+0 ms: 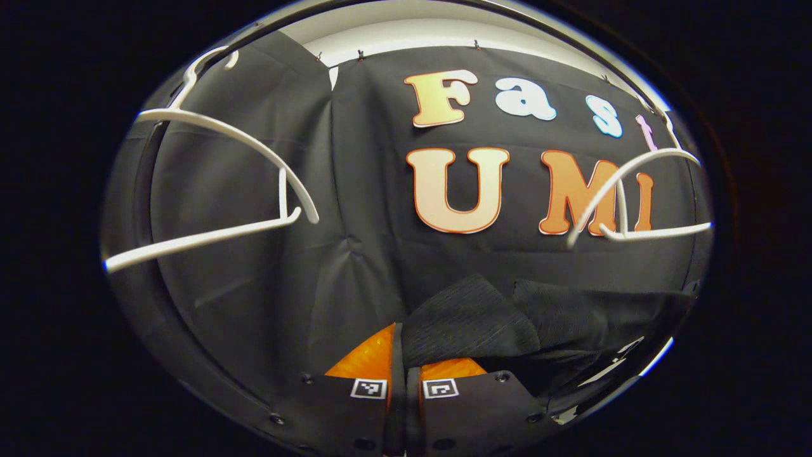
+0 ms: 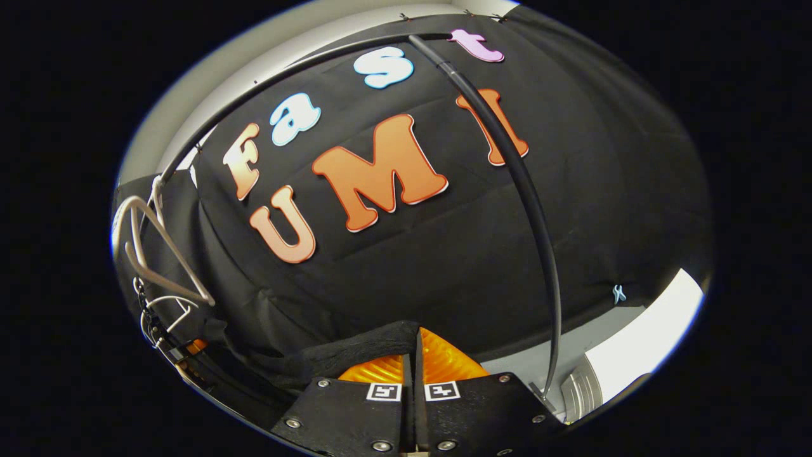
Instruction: Grasp the clothes on the hanger with both hands and then place them into the laundry hamper below.
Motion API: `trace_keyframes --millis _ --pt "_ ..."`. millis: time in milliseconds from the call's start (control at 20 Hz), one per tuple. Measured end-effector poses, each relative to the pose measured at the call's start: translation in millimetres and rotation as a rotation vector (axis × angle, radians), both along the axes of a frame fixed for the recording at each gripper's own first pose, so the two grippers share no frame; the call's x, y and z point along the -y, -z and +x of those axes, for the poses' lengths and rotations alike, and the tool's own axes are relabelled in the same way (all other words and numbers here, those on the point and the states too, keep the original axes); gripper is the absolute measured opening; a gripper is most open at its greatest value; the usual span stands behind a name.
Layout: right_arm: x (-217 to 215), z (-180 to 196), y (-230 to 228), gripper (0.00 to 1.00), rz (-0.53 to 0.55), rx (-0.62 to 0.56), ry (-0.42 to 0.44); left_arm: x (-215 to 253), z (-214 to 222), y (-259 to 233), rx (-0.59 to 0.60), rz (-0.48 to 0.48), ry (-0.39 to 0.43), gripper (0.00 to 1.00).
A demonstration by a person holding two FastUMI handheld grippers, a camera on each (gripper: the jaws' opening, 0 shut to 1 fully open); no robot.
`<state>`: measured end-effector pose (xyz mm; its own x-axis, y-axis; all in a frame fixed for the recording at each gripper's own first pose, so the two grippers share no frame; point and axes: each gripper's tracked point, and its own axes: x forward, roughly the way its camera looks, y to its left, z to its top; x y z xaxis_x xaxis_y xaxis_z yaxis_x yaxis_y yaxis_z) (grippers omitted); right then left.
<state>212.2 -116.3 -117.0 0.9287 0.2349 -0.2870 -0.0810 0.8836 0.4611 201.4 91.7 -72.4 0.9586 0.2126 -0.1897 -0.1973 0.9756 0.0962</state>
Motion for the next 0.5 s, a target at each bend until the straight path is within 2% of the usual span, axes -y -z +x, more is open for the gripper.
trace_keyframes --millis 100,250,500 --pt "-4.4 -9.0 19.0 0.0 0.008 -0.03 0.004 3.1 -5.7 15.4 -0.025 0.008 0.0 0.07" --pt "-12.4 -21.0 52.9 0.0 0.027 -0.085 0.01 8.1 -16.1 43.8 -0.075 -0.03 0.007 0.07" --pt "-54.5 -51.6 111.2 0.0 0.048 -0.181 -0.034 33.2 -36.8 90.3 -0.169 -0.058 0.052 0.07"
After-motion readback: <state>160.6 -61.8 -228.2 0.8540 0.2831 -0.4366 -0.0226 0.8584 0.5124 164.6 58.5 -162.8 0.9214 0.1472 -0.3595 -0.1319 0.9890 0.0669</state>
